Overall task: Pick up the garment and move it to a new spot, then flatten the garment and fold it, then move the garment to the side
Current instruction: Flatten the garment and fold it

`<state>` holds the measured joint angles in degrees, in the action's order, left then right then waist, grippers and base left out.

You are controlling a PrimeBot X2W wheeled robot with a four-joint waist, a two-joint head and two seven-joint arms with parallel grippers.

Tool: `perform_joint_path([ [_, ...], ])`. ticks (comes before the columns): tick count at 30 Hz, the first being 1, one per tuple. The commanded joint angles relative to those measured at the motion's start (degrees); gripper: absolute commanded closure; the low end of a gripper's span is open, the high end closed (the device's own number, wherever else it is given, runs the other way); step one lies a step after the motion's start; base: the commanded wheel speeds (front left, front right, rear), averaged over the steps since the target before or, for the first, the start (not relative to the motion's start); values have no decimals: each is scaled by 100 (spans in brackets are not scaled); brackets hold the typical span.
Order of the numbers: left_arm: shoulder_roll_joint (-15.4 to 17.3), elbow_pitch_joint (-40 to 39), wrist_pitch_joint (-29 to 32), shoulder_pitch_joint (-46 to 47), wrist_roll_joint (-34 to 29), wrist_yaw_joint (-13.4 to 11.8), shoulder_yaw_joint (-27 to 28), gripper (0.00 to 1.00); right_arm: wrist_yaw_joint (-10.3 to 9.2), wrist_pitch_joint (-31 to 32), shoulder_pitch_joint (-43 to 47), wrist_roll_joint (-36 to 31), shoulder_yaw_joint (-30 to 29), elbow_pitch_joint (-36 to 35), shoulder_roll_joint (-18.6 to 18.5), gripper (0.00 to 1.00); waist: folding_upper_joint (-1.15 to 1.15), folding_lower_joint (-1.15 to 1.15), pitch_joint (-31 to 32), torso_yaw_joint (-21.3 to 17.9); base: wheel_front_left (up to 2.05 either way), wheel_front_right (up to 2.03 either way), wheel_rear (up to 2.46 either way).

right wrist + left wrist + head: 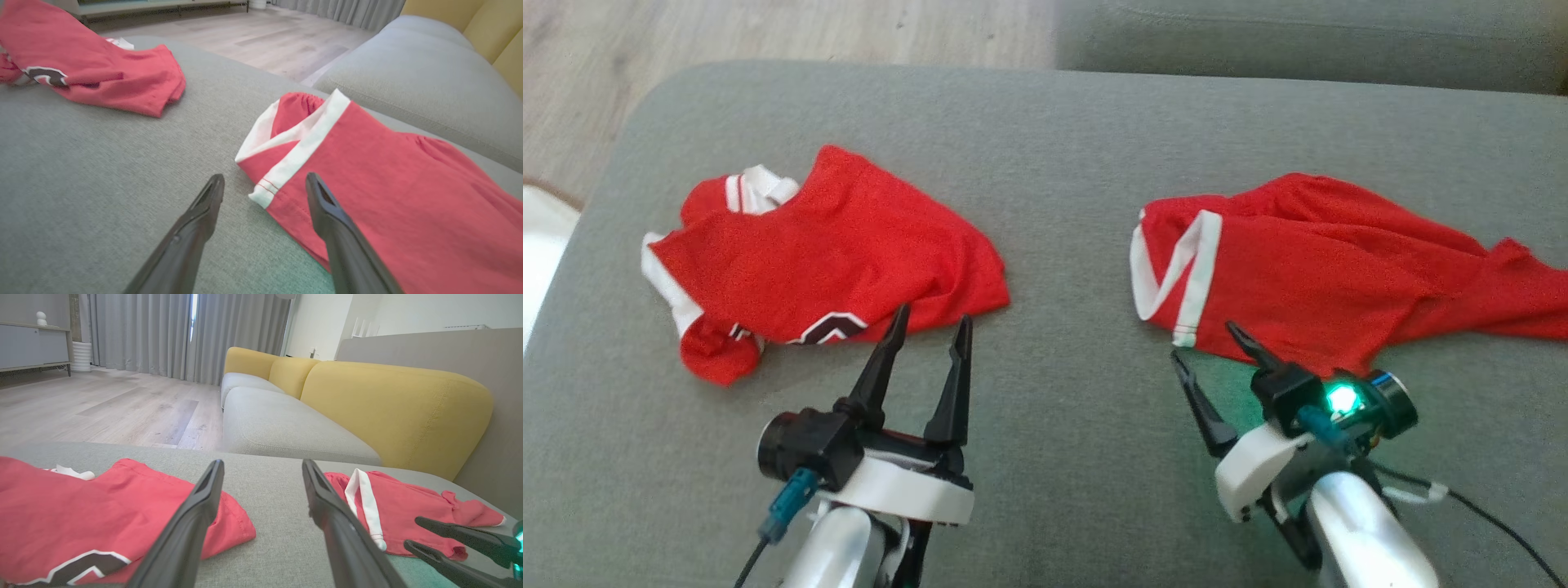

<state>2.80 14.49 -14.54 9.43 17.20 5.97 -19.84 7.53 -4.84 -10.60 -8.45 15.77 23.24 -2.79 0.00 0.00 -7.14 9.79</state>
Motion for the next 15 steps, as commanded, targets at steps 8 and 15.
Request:
perform_joint_path([
  [8, 8, -34, -46, 350, 58, -108, 39, 0, -4, 3, -633, 88, -315, 692, -10, 0, 0, 0, -219, 449, 0, 0, 0],
  [15, 8, 15, -46, 404, 78, -124, -14, 0, -4, -143, -828, 142, -330, 1110, -9, 26, 0, 0, -256, 559, 0, 0, 0],
])
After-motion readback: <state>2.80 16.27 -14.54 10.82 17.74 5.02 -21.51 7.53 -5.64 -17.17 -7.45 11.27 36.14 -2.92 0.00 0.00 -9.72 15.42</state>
